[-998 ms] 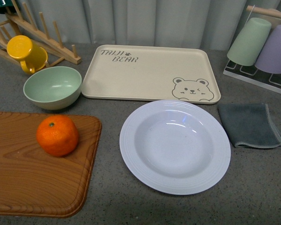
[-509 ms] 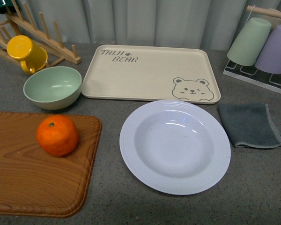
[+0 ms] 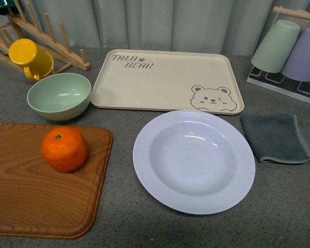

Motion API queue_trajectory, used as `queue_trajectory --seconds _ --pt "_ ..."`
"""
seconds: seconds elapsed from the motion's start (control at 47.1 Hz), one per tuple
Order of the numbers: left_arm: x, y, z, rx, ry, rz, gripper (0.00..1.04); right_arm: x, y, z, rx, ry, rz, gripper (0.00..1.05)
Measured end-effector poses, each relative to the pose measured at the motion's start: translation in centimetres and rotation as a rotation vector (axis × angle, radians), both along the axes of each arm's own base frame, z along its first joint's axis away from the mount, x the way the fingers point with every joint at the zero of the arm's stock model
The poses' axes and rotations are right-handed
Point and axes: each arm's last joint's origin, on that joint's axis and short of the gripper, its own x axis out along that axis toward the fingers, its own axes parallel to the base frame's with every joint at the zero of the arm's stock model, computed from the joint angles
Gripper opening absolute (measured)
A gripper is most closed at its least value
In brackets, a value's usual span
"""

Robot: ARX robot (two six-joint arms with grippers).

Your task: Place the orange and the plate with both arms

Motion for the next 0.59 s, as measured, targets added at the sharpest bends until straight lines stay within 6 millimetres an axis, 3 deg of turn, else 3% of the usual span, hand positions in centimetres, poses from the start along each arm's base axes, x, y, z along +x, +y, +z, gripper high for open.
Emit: queue_trajectory --seconds 0.127,0.255,0.403,0.594 --pt "5.2 -2.0 0.2 -0.028 0.083 -0.182 0.98 0.0 0.0 0.0 0.000 0.000 0.000 0.96" --pt "8.4 -3.4 -1.0 -0.022 0.186 -0.221 0.98 0.0 0.0 0.0 0.000 0.000 0.000 0.96" --pt "11.2 -4.5 -2.8 0.004 0.295 -0.219 0.98 0.0 0.0 0.0 0.000 0.000 0.000 0.96" --pt "13.1 -5.5 -5.3 -0.002 0.413 -0.248 0.98 0.0 0.0 0.0 0.000 0.000 0.000 0.96"
